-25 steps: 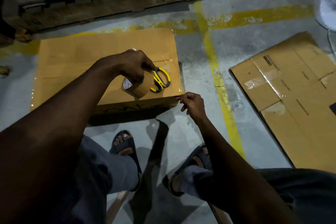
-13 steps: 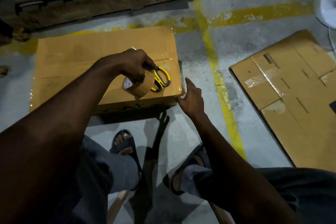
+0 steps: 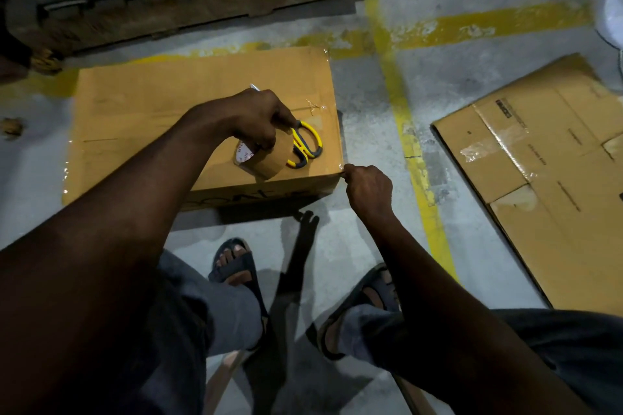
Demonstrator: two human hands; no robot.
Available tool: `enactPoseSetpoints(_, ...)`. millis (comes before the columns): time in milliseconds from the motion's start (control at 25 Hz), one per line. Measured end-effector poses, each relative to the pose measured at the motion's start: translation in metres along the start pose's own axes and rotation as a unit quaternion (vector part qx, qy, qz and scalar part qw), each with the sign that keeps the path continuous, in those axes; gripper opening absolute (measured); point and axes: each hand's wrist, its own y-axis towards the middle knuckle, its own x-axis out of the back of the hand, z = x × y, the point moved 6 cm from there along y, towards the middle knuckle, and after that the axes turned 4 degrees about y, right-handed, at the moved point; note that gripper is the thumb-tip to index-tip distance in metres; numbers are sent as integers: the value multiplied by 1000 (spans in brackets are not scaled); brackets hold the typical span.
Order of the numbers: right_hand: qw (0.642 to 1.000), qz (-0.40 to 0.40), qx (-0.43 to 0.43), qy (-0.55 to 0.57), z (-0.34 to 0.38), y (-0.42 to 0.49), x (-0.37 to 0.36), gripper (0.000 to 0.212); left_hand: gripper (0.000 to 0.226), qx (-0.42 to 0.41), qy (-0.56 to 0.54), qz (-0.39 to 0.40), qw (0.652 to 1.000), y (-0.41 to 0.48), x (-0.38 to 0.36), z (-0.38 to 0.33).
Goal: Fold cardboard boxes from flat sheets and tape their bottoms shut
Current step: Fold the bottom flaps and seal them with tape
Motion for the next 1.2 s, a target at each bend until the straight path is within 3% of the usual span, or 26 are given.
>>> enactPoseSetpoints(80,1000,4,-12,7,-5,6,5,20,66,3,-9,-2,1000,-1,0,1)
enactPoseSetpoints(240,984,35,-139,105,-23,7,-1,37,65,-1,-27,3,1000,0,-1,2)
enactPoseSetpoints(400,930,41,-254,264,-11,-3,-2,34,65,-5,-16,8,1000,1,-1,4)
enactPoseSetpoints(480,942,36,-234,239,3,-3,8,42,64,-5,-15,6,1000,-1,0,4)
enactPoseSetpoints(560,976,28,-164,139,15,0,14,49,65,-6,-7,1,1000,-3,0,5)
enactPoseSetpoints(640,988,29,-131,83,20,4,18,45,65,-1,-15,-2,1000,-5,1,8)
enactPoseSetpoints(960,951,3,-220,217,19,6,18,23,61,-2,0,-27,1000,-11,6,15)
enactPoseSetpoints(1000,949,-14,-204,240,24,5,21,16,59,1,-20,-31,999,-11,7,18)
enactPoseSetpoints(1080,954,-60,-132,264,42,8,28,34,53,7,-89,-44,995,-15,6,23)
enactPoseSetpoints(1200,971,-89,-32,220,75,25,38,41,41,-3,-243,-134,961,-22,13,32)
